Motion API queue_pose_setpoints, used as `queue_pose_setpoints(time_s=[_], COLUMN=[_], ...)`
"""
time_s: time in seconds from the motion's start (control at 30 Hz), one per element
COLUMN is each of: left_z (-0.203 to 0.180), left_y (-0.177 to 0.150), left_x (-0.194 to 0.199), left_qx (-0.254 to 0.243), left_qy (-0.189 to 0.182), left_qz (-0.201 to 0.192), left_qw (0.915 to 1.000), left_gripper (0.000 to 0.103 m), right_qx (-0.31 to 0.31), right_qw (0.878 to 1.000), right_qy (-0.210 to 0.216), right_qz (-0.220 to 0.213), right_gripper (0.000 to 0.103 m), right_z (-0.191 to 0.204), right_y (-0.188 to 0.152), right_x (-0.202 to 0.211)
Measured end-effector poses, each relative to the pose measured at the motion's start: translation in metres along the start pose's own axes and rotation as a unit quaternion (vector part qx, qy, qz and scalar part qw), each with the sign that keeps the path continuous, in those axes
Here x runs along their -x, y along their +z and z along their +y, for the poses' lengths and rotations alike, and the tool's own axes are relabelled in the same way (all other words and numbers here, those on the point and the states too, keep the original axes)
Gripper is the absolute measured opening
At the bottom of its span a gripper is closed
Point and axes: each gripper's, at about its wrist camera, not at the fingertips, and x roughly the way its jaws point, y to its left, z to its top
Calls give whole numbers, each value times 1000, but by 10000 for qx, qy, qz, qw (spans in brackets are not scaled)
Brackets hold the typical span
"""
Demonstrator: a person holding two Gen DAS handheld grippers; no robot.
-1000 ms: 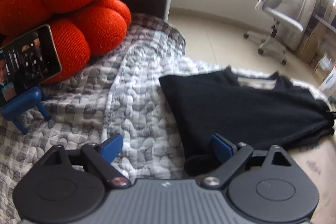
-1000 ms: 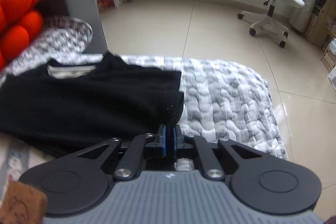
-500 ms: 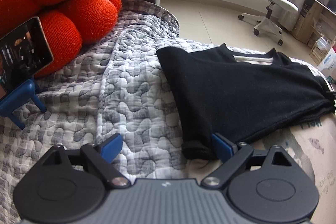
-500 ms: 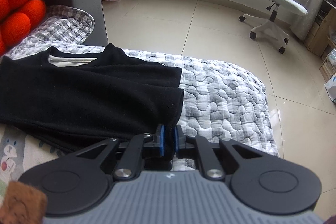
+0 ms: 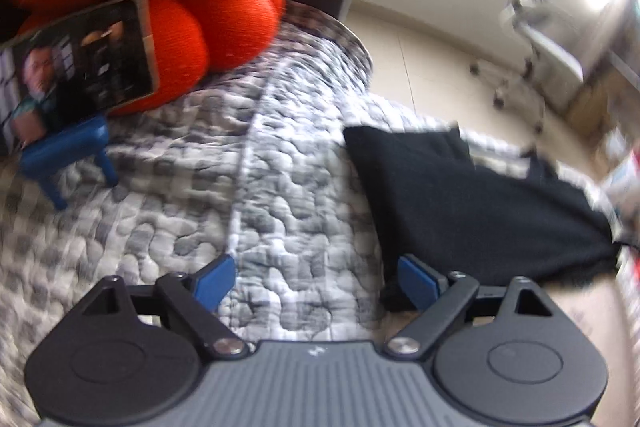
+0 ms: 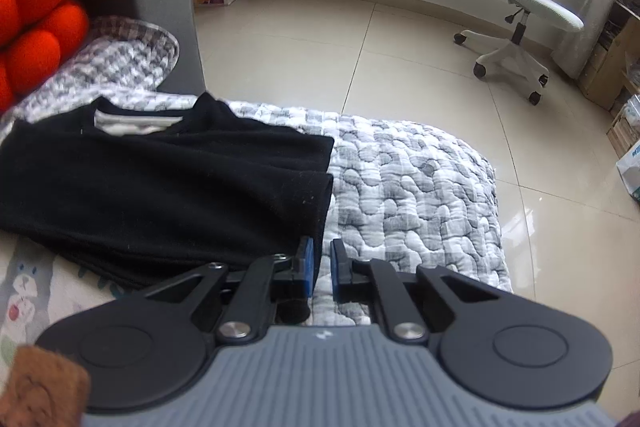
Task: Fold clothes
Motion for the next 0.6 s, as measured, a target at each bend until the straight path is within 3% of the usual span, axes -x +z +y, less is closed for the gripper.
queue_pose_setpoints(time_s=[0.07, 0.3, 0.33, 0.4, 0.53, 0.6], left_z=[-2, -13, -15, -18, -24, -19], left_y=[0, 2, 2, 4, 6, 13], left_x=[-2, -11, -13, -16, -22, -24], left_qx=[58, 46, 33, 8, -44, 170], left_qy=[-160, -477, -495, -531, -602, -687], left_qz=[20, 10, -4, -32, -89, -216], left_qw=[9999, 9988, 9988, 9986, 9981, 9973], left_gripper=[88, 88, 86, 66, 62, 62], right_qx=[-110, 169, 223, 334, 204, 106], right_qw=[9998, 9982, 9978, 9980, 9985, 9985], right_qy=[117, 523, 577, 539, 504, 520], right_qz=[-70, -222, -238, -77, -80, -119], right_gripper=[19, 20, 22, 24, 24, 25], right_z=[-3, 17, 21, 26, 20, 16], right_y=[1, 2, 2, 0, 1, 2], right_x=[2, 8, 9, 3, -2, -3])
